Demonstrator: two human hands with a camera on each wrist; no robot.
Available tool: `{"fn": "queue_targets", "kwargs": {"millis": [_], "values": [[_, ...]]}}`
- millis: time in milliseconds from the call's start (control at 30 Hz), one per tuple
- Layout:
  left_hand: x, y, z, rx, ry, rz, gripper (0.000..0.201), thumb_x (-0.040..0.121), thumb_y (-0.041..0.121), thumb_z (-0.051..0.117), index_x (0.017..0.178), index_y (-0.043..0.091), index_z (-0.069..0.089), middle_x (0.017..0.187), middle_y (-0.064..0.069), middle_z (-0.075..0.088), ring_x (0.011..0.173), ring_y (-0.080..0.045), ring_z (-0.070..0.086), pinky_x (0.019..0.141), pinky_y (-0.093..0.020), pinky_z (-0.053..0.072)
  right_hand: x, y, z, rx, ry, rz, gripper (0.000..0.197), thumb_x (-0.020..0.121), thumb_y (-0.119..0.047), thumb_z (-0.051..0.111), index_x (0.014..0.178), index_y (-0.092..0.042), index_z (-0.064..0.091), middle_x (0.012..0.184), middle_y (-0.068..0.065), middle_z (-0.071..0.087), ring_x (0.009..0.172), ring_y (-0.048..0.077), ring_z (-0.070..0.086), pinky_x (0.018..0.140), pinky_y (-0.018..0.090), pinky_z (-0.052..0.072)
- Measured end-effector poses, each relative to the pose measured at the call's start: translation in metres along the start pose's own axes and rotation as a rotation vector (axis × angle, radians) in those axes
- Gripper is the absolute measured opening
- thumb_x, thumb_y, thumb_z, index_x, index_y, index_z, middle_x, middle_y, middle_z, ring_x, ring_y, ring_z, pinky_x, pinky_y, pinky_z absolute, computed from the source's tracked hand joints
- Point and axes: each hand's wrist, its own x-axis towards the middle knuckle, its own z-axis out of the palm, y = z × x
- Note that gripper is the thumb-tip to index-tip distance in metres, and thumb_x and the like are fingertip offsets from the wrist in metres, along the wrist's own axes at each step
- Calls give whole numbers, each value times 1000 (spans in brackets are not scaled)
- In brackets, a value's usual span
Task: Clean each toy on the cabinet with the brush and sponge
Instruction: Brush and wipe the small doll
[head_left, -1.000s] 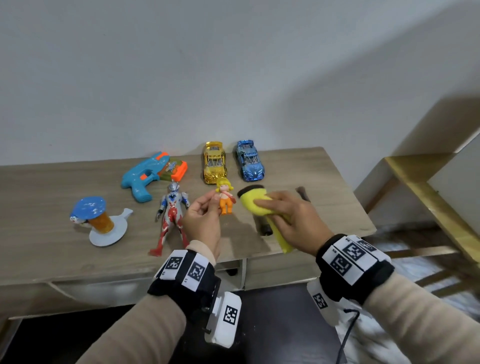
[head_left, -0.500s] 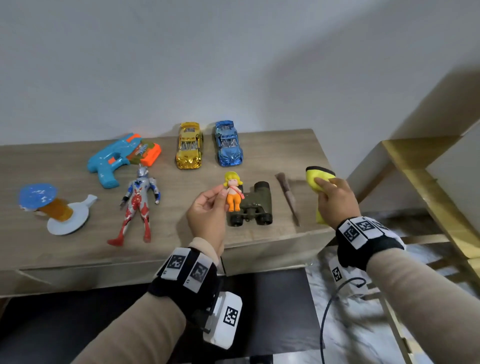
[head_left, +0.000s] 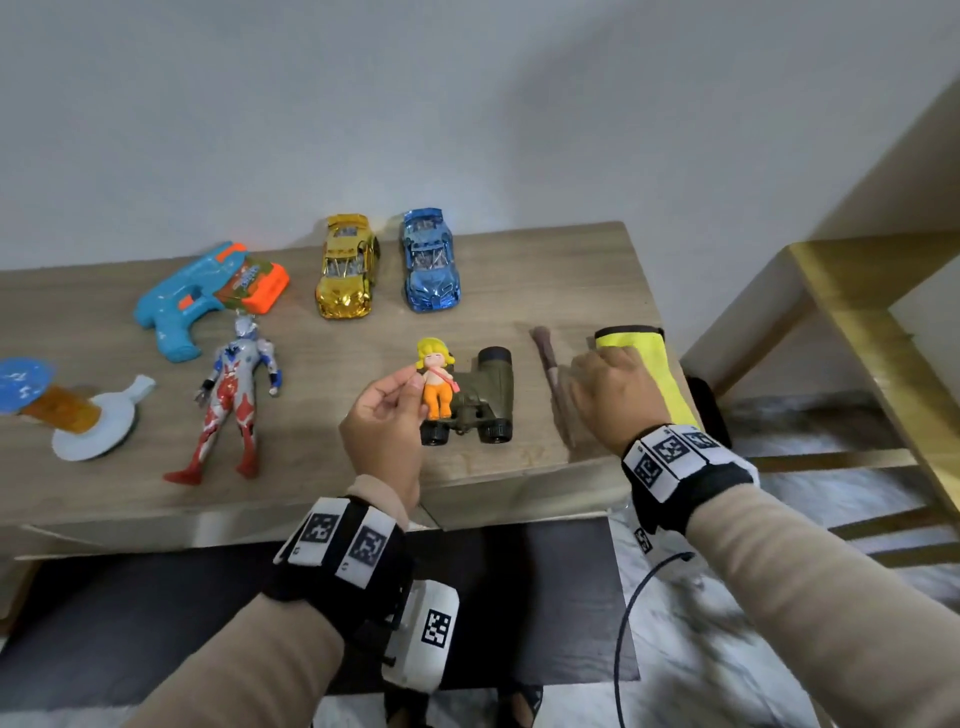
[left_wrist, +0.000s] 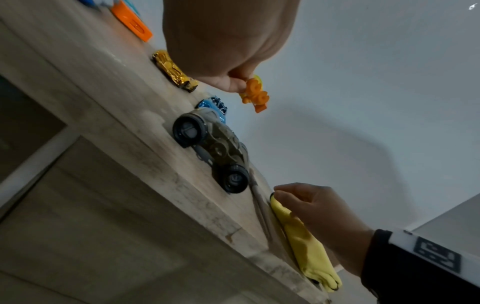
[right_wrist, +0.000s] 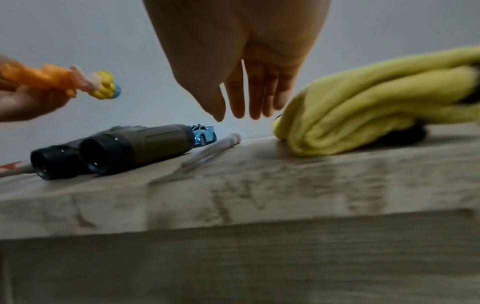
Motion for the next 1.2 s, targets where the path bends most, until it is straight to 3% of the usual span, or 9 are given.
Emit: {"fn": "queue_targets", "kwargs": {"millis": [167, 367, 533, 600, 733, 833, 967, 1067, 1200], "values": [[15, -4, -14, 17, 88, -17, 15, 87, 8, 66, 85, 23, 68, 82, 3, 69, 74, -5, 65, 62, -12, 50, 3, -14, 9, 77, -128, 120, 25, 86, -21, 57, 100, -1, 63, 96, 20, 61, 89, 36, 58, 74, 38, 44], [31, -12, -34, 63, 149, -24, 13, 87, 6, 65, 87, 18, 67, 78, 5, 65, 63, 0, 61, 61, -14, 51, 14, -19, 14, 170, -84, 197, 36, 85, -7, 52, 120, -3, 53, 112, 25, 56, 99, 40, 55, 83, 38, 40], [52, -16, -49, 179, 128, -42, 21, 87, 9, 65, 80, 29, 65, 79, 8, 66, 62, 2, 64, 66, -18, 50, 24, -37, 5, 365, 182, 237, 23, 86, -5, 50, 107, -4, 60, 90, 22, 64, 86, 35, 57, 71, 27, 35], [61, -19, -54, 237, 105, -61, 19, 88, 11, 65, 81, 29, 64, 81, 4, 68, 61, 4, 65, 69, -21, 52, 27, -50, -2, 412, 198, 238, 21, 87, -7, 50, 105, -9, 60, 81, 15, 65, 76, 30, 56, 64, 23, 31], [72, -27, -60, 318, 41, -100, 16, 85, 15, 67, 78, 29, 64, 85, -1, 71, 81, -17, 69, 84, -35, 55, 30, -82, -14, 489, 191, 232, 12, 91, -20, 51, 100, -22, 58, 64, -7, 56, 59, 13, 51, 52, 15, 31], [76, -27, -61, 310, 9, -118, 10, 86, 10, 67, 82, 19, 64, 89, -9, 71, 80, -20, 67, 80, -32, 55, 29, -108, -22, 554, 209, 214, 11, 92, -22, 52, 101, -20, 58, 62, -10, 51, 56, 2, 47, 50, 4, 35], [83, -19, -70, 361, -97, -103, 6, 85, 13, 67, 84, 19, 66, 86, -4, 71, 74, -15, 65, 77, -29, 55, 26, -148, -25, 646, 228, 219, 12, 91, -32, 53, 100, -24, 57, 66, -8, 56, 58, 8, 54, 52, 8, 39], [87, -6, -89, 513, -144, -38, 2, 83, 28, 68, 84, 27, 67, 85, 9, 70, 76, -7, 63, 72, -21, 48, 28, -181, -20, 730, 269, 238, 10, 89, -33, 57, 96, -25, 58, 63, -7, 56, 58, 14, 56, 61, 31, 51], [101, 24, -122, 573, -171, 36, 3, 89, 29, 63, 89, 25, 63, 88, 8, 66, 82, -9, 61, 67, -15, 41, 31, -229, -10, 780, 283, 236, 7, 87, -30, 60, 90, -24, 58, 66, 2, 61, 61, 18, 56, 66, 38, 52]]}}
